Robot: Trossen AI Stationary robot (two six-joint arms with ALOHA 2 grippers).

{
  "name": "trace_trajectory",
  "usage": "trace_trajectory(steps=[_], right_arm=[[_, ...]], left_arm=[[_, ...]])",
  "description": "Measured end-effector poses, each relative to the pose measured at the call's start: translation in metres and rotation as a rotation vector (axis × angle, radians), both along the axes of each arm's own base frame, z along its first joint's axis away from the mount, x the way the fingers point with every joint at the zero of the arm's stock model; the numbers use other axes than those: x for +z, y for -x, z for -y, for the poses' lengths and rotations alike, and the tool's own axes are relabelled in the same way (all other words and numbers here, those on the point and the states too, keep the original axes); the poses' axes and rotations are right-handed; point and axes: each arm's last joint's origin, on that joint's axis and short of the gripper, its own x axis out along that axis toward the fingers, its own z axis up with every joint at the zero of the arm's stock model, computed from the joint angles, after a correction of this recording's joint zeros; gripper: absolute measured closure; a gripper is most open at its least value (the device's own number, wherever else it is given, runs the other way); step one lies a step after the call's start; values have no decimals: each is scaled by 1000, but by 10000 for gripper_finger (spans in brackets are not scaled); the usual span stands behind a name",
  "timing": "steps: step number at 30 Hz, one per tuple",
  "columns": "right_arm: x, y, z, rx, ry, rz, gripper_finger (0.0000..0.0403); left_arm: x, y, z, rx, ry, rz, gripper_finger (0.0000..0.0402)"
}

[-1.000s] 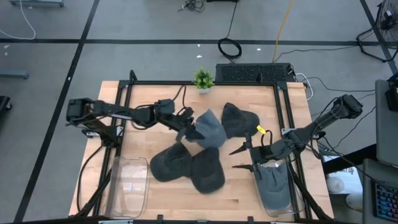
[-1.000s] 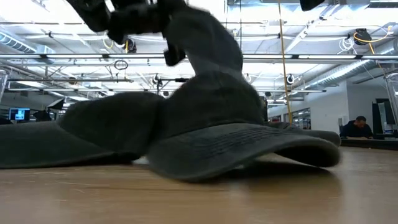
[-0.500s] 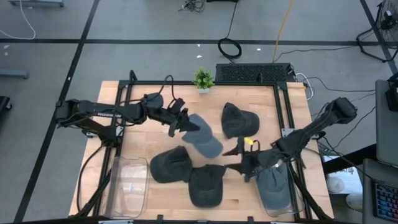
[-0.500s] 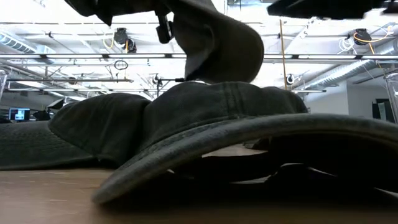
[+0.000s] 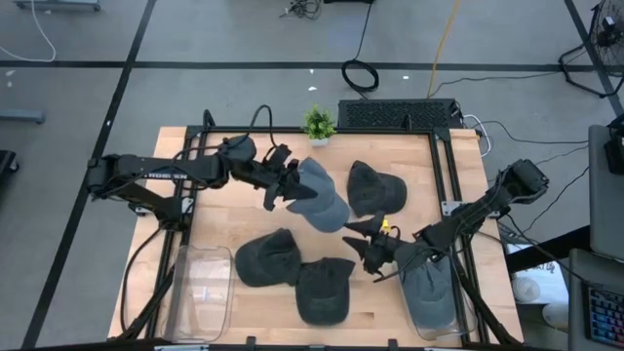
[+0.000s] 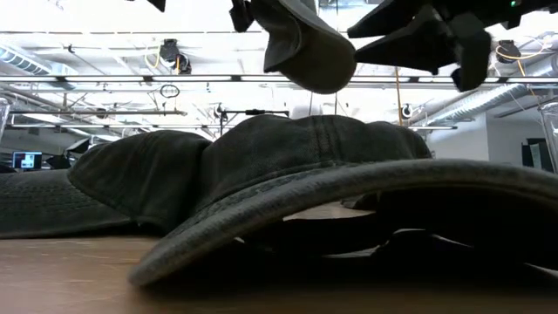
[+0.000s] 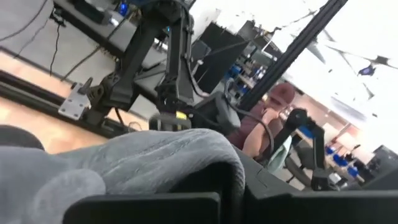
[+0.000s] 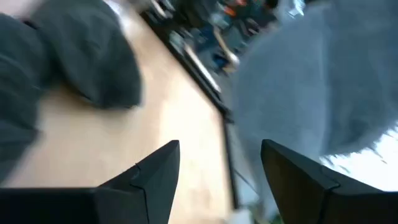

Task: Pick & Place hat
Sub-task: Put the gray cap into the right transparent bin

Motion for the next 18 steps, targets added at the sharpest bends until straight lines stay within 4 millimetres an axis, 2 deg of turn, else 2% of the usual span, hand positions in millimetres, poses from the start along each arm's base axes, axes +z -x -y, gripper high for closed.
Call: trace_trajectory(steps=[7, 18], right_arm=[[6, 3, 1, -124, 87, 24, 188], [20, -6, 13, -169, 47, 140, 195]], left_arm=[[15, -2, 14, -21, -50, 33, 401], [12, -3, 25, -9, -73, 6, 401]])
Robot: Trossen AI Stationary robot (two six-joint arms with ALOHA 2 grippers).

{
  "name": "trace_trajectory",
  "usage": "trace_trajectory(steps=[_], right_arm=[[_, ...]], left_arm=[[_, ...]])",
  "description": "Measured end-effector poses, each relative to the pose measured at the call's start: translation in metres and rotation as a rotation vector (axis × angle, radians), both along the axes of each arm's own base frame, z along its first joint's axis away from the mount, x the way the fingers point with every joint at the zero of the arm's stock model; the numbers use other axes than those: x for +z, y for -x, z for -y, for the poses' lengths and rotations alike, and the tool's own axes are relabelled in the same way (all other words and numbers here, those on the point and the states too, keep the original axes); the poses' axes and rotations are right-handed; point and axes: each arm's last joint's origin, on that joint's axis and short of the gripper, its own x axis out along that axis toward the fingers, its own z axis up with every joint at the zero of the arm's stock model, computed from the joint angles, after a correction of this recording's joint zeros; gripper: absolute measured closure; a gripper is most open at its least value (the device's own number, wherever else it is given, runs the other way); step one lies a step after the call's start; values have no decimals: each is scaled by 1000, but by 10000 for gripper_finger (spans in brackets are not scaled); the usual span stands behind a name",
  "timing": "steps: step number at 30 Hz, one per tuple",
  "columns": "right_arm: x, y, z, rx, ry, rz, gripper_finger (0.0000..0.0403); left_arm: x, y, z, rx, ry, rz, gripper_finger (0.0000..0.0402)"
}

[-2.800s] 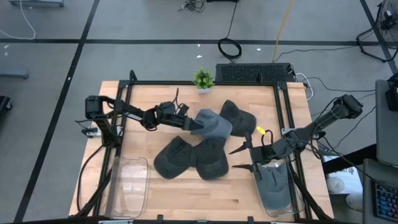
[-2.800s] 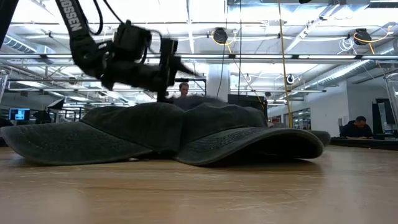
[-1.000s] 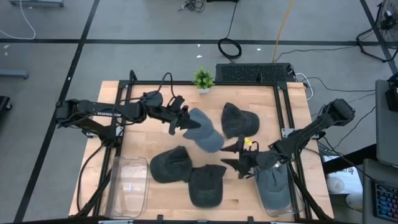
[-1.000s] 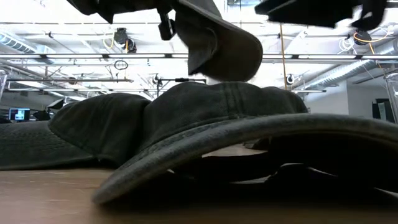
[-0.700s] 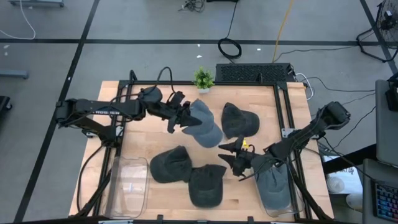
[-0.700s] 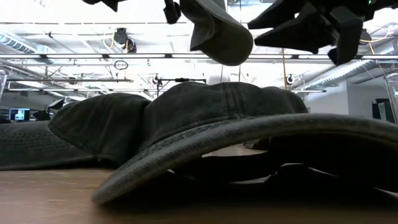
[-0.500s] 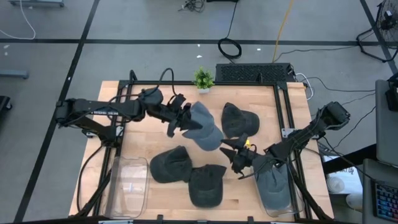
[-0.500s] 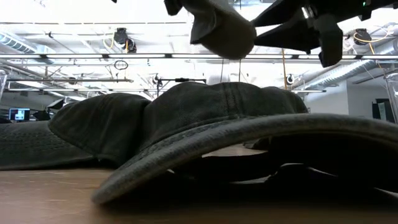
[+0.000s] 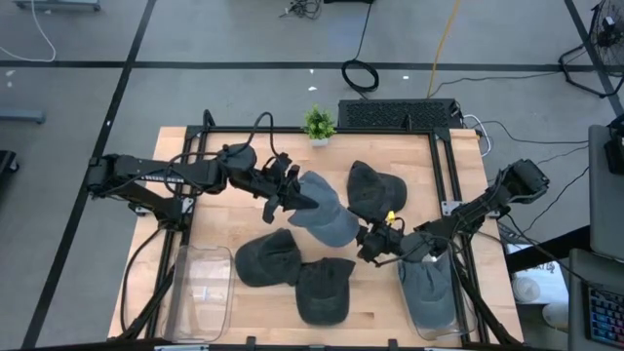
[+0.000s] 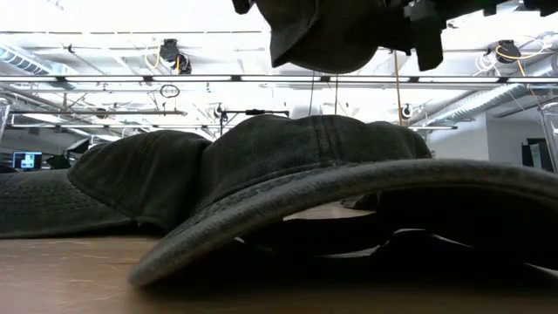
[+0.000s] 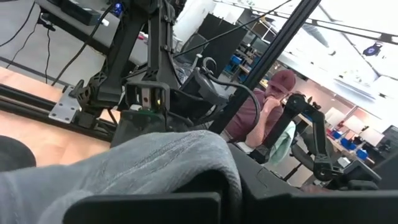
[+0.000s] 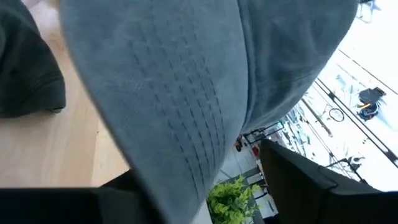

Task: Pick & Place hat
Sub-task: Put the gray cap into the right transparent bin

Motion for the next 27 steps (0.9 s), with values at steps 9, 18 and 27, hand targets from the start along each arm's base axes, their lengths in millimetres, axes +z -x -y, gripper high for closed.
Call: trace_trajectory(steps=[9, 18, 27], right_arm=[[1, 5, -9, 35, 14, -5, 387], [15, 25, -26, -138, 103, -36, 401], [15, 33, -31, -136, 87, -35, 402]], left_arm=[[-5, 0, 0, -5, -12, -48, 399], [-7, 0, -2, 52, -32, -60, 374], [1, -1, -8, 180, -31, 23, 341]])
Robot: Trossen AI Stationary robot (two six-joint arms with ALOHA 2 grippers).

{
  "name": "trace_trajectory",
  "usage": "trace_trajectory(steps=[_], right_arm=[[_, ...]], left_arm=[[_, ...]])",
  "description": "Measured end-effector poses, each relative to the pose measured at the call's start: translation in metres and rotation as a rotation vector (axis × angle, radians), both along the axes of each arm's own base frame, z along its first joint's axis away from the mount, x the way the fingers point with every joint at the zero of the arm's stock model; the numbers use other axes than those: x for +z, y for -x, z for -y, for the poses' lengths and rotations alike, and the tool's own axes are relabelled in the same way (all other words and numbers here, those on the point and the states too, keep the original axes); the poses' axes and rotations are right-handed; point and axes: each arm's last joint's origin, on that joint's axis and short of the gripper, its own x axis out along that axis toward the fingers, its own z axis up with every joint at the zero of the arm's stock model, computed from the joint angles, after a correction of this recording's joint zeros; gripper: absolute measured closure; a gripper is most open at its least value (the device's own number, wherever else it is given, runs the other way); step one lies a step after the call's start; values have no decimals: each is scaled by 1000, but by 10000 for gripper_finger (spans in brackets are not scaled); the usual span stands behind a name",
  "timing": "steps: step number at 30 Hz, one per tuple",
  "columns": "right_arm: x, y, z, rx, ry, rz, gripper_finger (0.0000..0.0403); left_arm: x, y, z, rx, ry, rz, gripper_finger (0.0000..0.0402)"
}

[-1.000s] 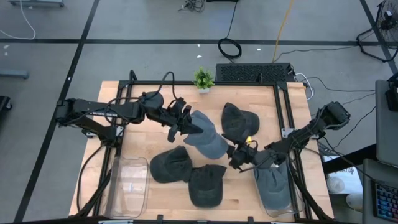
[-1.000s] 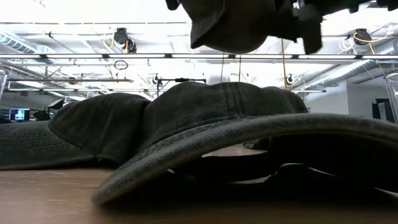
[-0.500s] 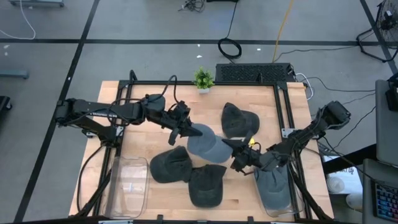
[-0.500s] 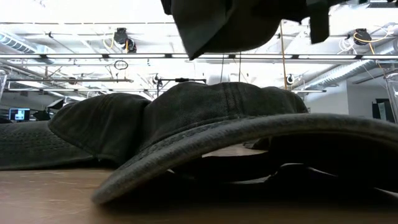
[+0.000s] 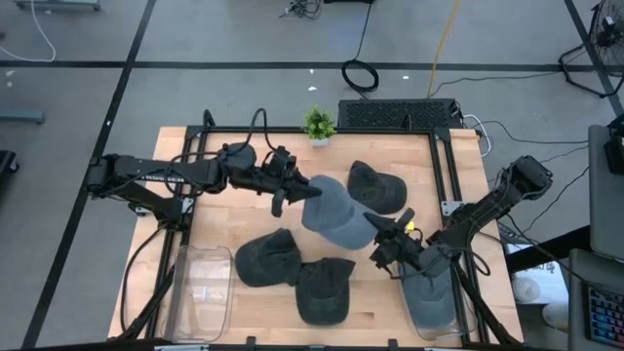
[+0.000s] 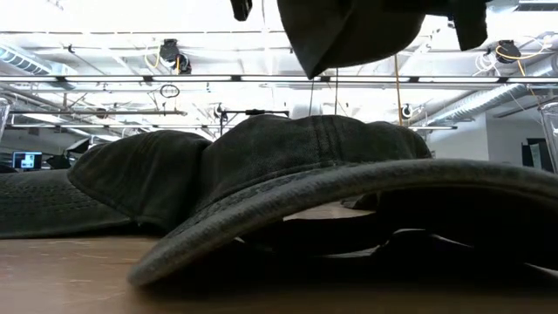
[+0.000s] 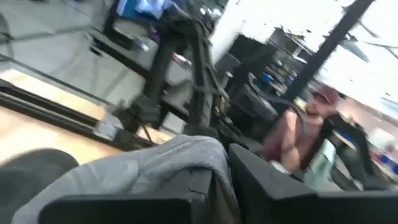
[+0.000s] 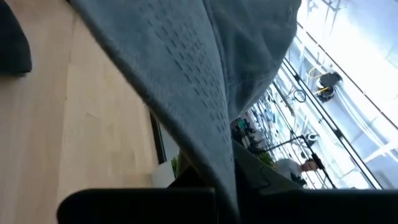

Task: Pick & Place hat
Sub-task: Put the gray cap into the right transparent bin

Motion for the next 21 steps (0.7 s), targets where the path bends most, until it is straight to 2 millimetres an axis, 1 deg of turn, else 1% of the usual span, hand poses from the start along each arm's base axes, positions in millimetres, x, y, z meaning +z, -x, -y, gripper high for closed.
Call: trace_trajectory(steps=[2, 4, 7, 10, 13, 17, 19, 21], right_arm=[[-1, -1, 1, 10, -7, 0, 402], [-2, -2, 2, 30, -16, -1, 402], [-6, -4, 3, 82, -31, -15, 402], [-10, -8, 6, 138, -77, -18, 402], [-12, -11, 9, 166, -111, -21, 402], [-14, -12, 8, 237, -152, -27, 402], [-14, -12, 8, 234, -150, -31, 402], [-15, -11, 9, 193, -128, -37, 402]], left_arm=[[0, 0, -2, 14, -15, 5, 323], [0, 0, -3, 31, -37, 6, 295], [0, 0, -5, 77, -51, 10, 240], [3, 0, -5, 80, -39, 44, 185], [4, 0, -5, 70, -39, 55, 142], [3, 1, -4, 19, -44, 42, 103], [2, 1, -3, -7, -39, 30, 90], [2, 1, -3, -18, -8, 19, 80]])
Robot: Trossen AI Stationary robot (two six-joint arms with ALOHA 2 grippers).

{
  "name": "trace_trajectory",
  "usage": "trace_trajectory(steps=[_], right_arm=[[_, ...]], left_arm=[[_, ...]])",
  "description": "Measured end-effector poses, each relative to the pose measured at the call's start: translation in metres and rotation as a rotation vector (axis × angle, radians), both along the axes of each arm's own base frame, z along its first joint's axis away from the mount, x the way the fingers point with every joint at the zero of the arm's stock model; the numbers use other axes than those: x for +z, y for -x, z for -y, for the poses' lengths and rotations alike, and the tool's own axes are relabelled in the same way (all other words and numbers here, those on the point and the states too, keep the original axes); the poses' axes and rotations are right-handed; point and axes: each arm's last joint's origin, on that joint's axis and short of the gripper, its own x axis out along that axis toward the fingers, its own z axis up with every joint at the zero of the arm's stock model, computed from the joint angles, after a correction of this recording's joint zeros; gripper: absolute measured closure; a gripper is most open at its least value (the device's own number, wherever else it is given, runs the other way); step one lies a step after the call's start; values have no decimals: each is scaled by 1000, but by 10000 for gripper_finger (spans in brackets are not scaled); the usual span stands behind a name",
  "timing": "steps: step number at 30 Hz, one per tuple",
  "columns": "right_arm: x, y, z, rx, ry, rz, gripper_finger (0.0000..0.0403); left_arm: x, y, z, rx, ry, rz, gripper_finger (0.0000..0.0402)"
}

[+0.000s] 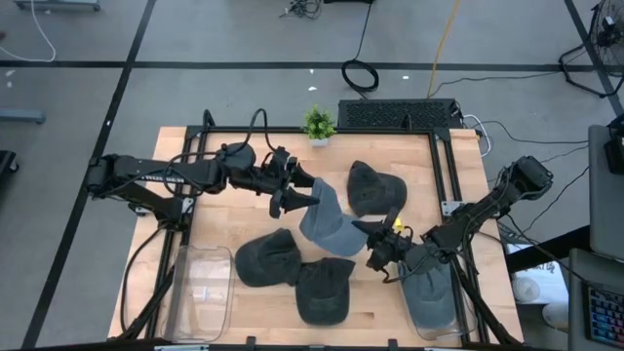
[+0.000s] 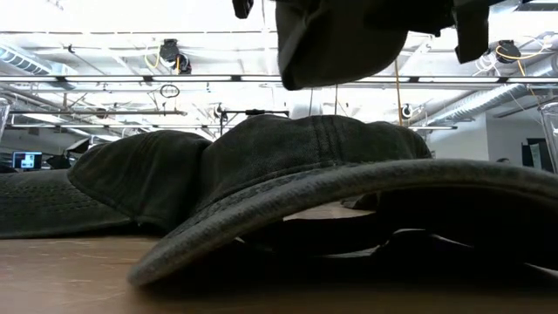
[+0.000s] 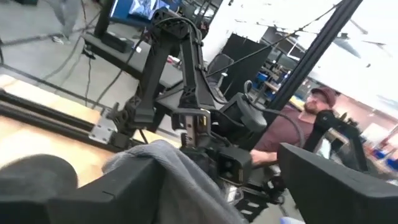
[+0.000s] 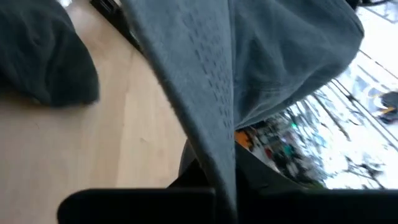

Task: Pick & Place hat
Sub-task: Put the gray cap into the right transparent bin

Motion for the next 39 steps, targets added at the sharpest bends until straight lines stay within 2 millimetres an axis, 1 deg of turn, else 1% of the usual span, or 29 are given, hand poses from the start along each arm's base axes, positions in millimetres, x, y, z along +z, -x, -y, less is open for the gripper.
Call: trace_trajectory(steps=[2, 5, 9, 12, 16, 19, 21, 24, 30, 33, 35, 37, 39], right_arm=[[-1, 1, 1, -41, 23, -9, 403], [0, 2, 1, -70, 29, -1, 403], [2, 5, -3, -98, 81, -5, 402], [3, 8, -7, -96, 106, -3, 402], [7, 9, -7, -154, 133, 4, 402], [13, 6, 1, -258, 166, 6, 402], [15, 2, 10, -294, 194, -15, 402], [17, -5, 27, -352, 230, -49, 402], [16, -21, 70, -498, 277, -118, 402], [18, -25, 94, -586, 287, -144, 402], [22, -25, 110, -645, 281, -144, 402], [28, -24, 122, -676, 263, -120, 402], [35, -23, 129, -696, 245, -74, 402]], left_arm=[[2, 2, -1, -7, 23, -1, 74], [9, 15, -6, 7, 27, -17, 71], [11, 34, -20, 113, 18, -111, 77], [15, 48, -27, 180, 12, -161, 84], [8, 52, -27, 221, 41, -243, 94], [6, 49, -24, 244, 92, -251, 100], [2, 41, -21, 233, 113, -262, 103], [-11, 27, -17, 217, 157, -303, 107], [-22, -4, -6, 184, 182, -221, 104], [-27, -9, -8, 229, 201, -217, 103], [-28, -9, -13, 280, 193, -220, 103], [-29, -8, -17, 357, 188, -228, 104], [-31, -8, -19, 443, 214, -231, 107]])
